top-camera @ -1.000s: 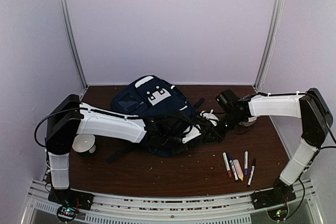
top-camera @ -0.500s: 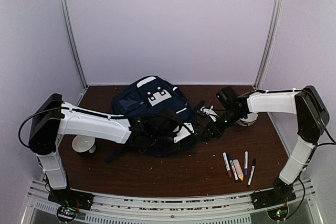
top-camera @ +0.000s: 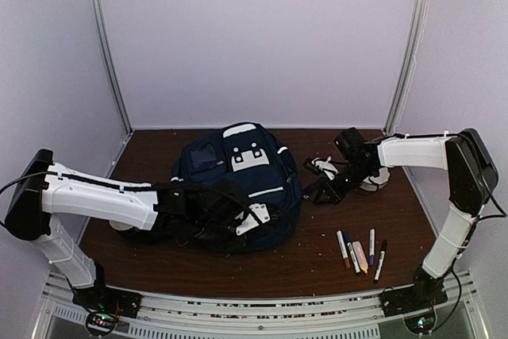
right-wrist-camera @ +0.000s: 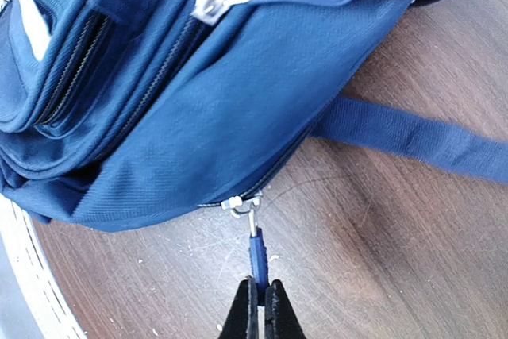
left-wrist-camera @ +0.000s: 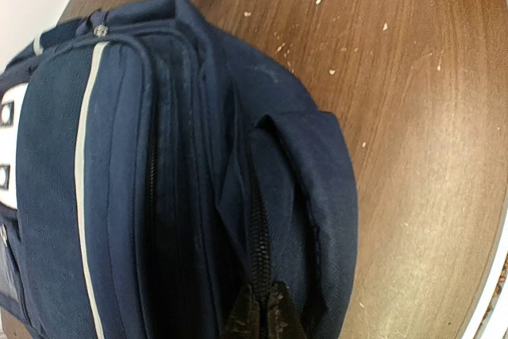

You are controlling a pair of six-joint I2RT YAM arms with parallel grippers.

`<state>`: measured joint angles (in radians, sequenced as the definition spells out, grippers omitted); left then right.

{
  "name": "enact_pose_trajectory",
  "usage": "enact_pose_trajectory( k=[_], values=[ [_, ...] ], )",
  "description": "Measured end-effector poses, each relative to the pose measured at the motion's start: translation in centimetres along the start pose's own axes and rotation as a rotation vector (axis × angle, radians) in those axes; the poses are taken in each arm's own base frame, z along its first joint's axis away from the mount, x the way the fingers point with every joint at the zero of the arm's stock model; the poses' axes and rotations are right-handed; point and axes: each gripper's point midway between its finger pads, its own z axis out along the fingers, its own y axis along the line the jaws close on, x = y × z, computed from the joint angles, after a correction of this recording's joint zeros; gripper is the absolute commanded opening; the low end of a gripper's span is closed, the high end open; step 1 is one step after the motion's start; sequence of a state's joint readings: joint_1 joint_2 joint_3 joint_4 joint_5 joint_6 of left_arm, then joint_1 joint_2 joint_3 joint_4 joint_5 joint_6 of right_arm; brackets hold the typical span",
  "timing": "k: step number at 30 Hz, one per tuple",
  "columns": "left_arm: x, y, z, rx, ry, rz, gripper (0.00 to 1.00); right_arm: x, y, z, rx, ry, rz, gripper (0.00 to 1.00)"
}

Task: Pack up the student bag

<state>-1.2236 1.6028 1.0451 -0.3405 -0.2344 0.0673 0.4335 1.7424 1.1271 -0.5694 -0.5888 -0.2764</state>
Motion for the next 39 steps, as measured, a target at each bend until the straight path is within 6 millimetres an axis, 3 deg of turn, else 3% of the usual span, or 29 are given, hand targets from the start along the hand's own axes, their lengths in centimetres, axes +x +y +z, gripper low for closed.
enact_pose_trajectory(
  k=[3, 5, 7, 9, 12, 15, 18, 22, 25, 29, 39],
  values=[
    [1.0, 0.4, -0.2, -0.034, 0.023, -0.037, 0.02, 0.1, -0.1, 0.0, 0.001, 0.004, 0.004, 0.00],
    [1.7, 0.6, -0.2, -0.064, 0.043, -0.060, 0.27, 0.1, 0.1, 0.0, -0.005, 0.002, 0.004, 0.00],
    [2.4, 0.8, -0.2, -0.088, 0.069, -0.069, 0.40, 0.1, 0.3, 0.0, -0.018, 0.002, 0.006, 0.00],
    [3.5, 1.2, -0.3, -0.113, 0.109, -0.074, 0.47, 0.1, 0.3, 0.0, -0.019, 0.002, 0.007, 0.00],
    [3.7, 1.4, -0.5, -0.128, 0.115, -0.078, 0.49, 0.2, 0.5, 0.0, -0.032, 0.001, 0.003, 0.00],
    [2.3, 1.4, -0.7, -0.115, 0.065, -0.078, 0.53, 0.2, 0.7, 0.0, -0.041, 0.000, -0.001, 0.00],
    [-0.7, 1.5, -0.7, -0.096, -0.011, -0.088, 0.56, 0.2, 0.9, 0.1, -0.046, 0.001, -0.004, 0.00],
    [-7.3, 1.9, 0.8, -0.083, -0.120, -0.111, 0.57, 0.2, 1.0, 0.1, -0.049, 0.003, -0.006, 0.00],
    [-9.6, 1.8, 2.7, -0.083, -0.138, -0.116, 0.57, 0.3, 1.0, 0.1, -0.051, 0.003, -0.009, 0.00],
    [-10.2, 1.4, 5.1, -0.081, -0.114, -0.109, 0.58, 0.3, 1.1, 0.1, -0.052, 0.003, -0.012, 0.00],
    [-9.1, 1.6, 8.9, -0.121, -0.034, -0.092, 0.57, 0.3, 1.2, 0.1, -0.062, 0.002, -0.011, 0.00]
  ],
)
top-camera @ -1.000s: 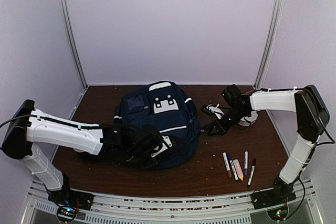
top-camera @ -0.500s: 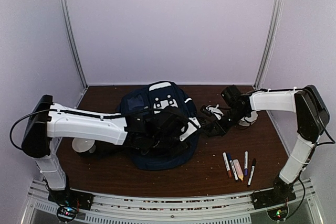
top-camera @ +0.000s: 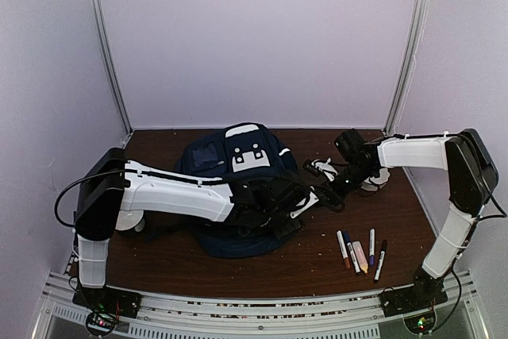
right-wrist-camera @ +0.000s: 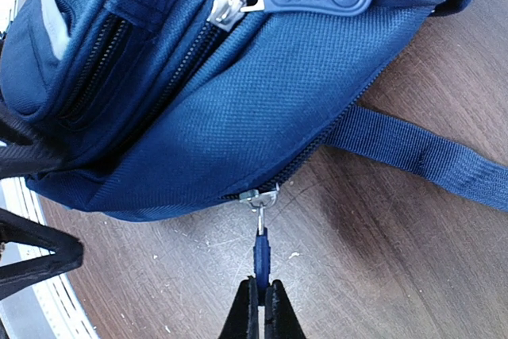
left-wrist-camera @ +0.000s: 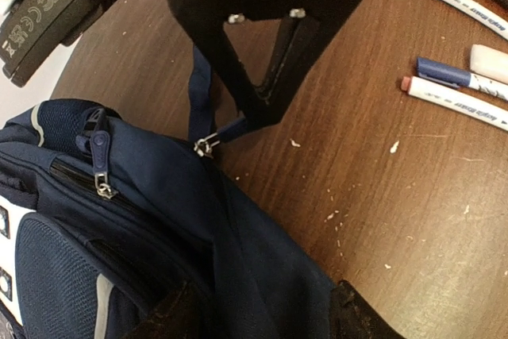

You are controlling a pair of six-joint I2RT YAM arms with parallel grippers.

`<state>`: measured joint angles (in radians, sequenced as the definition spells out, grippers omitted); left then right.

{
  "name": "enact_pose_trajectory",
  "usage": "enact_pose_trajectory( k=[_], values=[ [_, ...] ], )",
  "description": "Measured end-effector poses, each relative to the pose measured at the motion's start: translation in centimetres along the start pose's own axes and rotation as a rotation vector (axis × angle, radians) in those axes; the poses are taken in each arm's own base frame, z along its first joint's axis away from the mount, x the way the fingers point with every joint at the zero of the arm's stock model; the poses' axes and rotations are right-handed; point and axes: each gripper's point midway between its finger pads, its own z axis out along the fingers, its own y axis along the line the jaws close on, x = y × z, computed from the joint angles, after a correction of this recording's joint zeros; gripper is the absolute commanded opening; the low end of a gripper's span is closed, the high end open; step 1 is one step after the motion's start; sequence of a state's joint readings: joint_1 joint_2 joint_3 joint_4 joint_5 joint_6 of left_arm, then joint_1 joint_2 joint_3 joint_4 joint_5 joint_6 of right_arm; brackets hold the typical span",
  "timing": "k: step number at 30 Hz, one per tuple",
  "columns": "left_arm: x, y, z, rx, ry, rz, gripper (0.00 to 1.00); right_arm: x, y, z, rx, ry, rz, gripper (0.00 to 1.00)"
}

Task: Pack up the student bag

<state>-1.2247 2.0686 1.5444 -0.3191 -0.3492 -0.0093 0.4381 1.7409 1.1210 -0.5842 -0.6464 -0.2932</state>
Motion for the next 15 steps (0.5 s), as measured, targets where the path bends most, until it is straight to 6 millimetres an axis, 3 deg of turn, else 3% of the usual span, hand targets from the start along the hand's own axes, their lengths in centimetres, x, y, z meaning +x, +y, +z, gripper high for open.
enact_pose_trajectory(
  k=[8, 11, 15],
  values=[
    [-0.6, 1.1, 0.9, -0.052, 0.005, 0.002, 0.51, 0.0, 0.1, 0.0, -0.005, 0.000, 0.002, 0.00],
    [-0.7, 1.6, 1.2, -0.071, 0.009, 0.003, 0.35, 0.0, 0.1, 0.0, -0.006, 0.000, 0.002, 0.00],
    [-0.5, 2.0, 1.5, -0.081, 0.021, 0.017, 0.01, 0.0, 0.1, 0.0, -0.005, 0.000, 0.005, 0.00]
  ],
)
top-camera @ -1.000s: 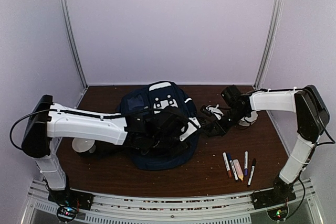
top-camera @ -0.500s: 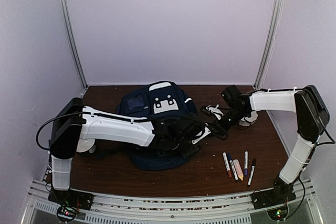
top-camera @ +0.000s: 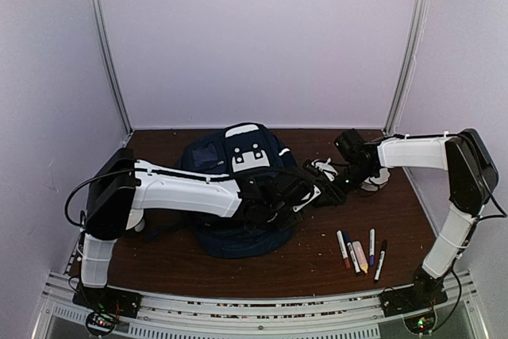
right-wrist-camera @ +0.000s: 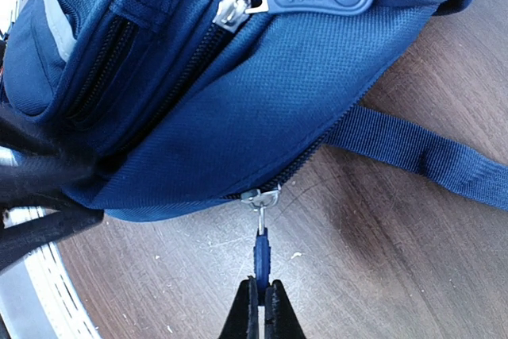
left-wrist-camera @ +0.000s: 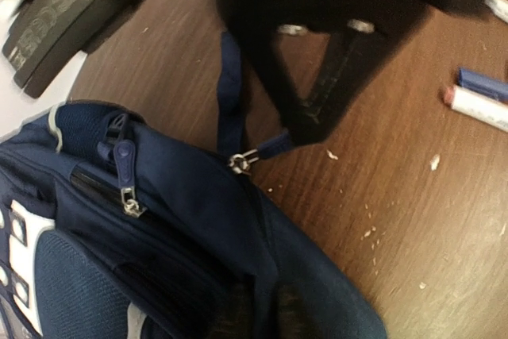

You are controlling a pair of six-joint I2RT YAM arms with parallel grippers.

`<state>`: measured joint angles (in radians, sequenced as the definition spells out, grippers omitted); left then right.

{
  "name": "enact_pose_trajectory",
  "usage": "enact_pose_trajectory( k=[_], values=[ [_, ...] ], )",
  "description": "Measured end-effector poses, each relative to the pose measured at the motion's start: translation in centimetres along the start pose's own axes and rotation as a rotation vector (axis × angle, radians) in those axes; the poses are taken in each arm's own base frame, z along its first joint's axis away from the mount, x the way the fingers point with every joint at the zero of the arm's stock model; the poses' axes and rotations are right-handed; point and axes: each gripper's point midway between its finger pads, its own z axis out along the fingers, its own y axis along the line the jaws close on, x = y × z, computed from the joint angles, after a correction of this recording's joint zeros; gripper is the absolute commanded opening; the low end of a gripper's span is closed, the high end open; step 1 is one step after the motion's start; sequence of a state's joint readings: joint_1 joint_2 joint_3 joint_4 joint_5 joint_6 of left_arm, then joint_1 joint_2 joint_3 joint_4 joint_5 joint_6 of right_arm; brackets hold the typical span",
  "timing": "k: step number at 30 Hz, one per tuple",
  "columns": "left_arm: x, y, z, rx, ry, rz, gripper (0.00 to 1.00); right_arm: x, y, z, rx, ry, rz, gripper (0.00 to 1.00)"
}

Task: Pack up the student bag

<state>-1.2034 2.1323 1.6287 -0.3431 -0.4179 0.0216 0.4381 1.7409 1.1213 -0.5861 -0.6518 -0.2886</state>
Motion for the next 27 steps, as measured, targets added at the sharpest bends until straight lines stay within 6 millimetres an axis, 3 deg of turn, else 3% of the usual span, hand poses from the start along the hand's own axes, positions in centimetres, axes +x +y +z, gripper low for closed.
enact_pose_trajectory(
  k=[9, 20, 27],
  values=[
    [0.4, -0.4, -0.2, 0.020, 0.000, 0.010, 0.00, 0.0, 0.0, 0.0, 0.000, 0.000, 0.005, 0.00],
    [1.9, -0.5, -4.7, 0.133, -0.034, -0.028, 0.00, -0.8, -0.3, 0.0, 0.003, -0.004, 0.017, 0.00],
    [3.1, -1.2, -5.3, 0.180, -0.017, -0.041, 0.00, -0.5, -0.9, 0.3, 0.027, 0.011, 0.034, 0.00]
  ],
)
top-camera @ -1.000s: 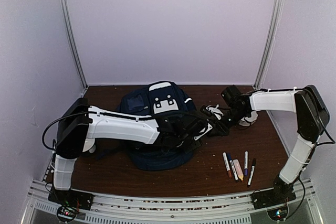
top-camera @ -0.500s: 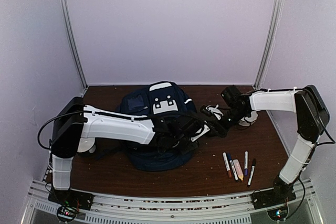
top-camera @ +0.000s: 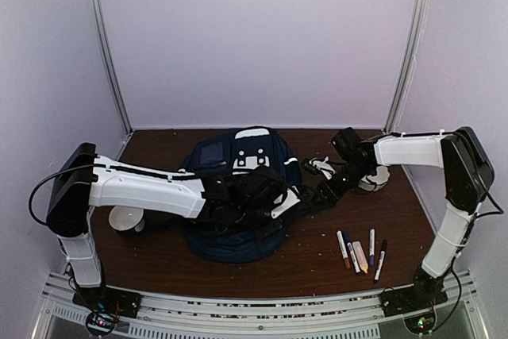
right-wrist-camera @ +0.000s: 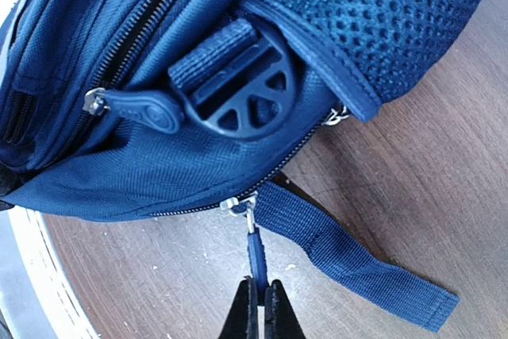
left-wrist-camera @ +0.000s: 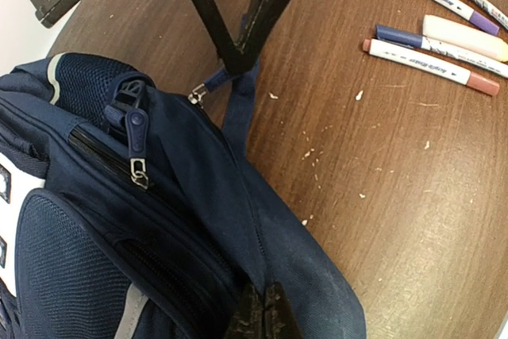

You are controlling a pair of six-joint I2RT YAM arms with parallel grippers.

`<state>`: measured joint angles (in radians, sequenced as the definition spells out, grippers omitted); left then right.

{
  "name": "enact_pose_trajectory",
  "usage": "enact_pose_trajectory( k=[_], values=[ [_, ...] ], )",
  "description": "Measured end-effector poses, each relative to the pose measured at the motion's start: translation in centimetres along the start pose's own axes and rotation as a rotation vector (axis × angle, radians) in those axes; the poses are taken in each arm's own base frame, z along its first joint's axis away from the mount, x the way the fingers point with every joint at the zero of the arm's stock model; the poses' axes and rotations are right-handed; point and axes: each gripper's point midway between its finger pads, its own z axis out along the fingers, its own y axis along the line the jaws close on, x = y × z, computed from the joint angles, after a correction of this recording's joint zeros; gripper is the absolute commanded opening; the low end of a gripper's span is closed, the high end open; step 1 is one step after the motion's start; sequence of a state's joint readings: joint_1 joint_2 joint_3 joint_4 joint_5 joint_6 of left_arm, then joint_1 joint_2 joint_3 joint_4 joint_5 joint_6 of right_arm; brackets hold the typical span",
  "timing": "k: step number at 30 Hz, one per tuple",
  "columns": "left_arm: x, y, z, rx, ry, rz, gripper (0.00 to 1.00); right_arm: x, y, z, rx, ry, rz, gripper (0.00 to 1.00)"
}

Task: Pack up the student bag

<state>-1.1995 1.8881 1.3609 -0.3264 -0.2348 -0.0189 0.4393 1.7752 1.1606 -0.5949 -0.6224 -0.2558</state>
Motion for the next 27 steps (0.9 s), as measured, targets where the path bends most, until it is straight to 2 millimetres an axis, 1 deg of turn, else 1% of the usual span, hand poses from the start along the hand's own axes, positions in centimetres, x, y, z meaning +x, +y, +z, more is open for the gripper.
enact_pose_trajectory(
  k=[3, 13, 18, 21, 23, 25, 27],
  values=[
    [0.2, -0.2, 0.1, 0.009, 0.001, -0.007, 0.00, 0.0, -0.3, 0.2, 0.011, 0.006, 0.004, 0.00],
    [0.2, -0.2, 0.1, 0.012, 0.002, -0.013, 0.00, -1.5, -2.1, 0.7, 0.068, 0.010, 0.034, 0.00],
    [0.2, -0.2, 0.1, 0.012, 0.002, -0.013, 0.00, -1.6, -2.4, 1.0, 0.076, 0.013, 0.044, 0.00],
    [0.2, -0.3, 0.2, 0.011, 0.003, -0.012, 0.00, -1.7, -2.4, 1.0, 0.077, 0.013, 0.044, 0.15],
    [0.2, -0.3, 0.2, 0.012, 0.004, -0.010, 0.00, -1.7, -2.9, 0.8, 0.095, 0.013, 0.056, 0.27],
    [0.2, -0.3, 0.3, 0.009, 0.006, -0.005, 0.00, -1.8, -3.9, 0.1, 0.124, 0.004, 0.069, 0.32],
    [0.1, -0.4, 0.6, 0.005, 0.010, 0.005, 0.00, -1.9, -4.6, -0.7, 0.146, -0.008, 0.074, 0.34]
  ],
)
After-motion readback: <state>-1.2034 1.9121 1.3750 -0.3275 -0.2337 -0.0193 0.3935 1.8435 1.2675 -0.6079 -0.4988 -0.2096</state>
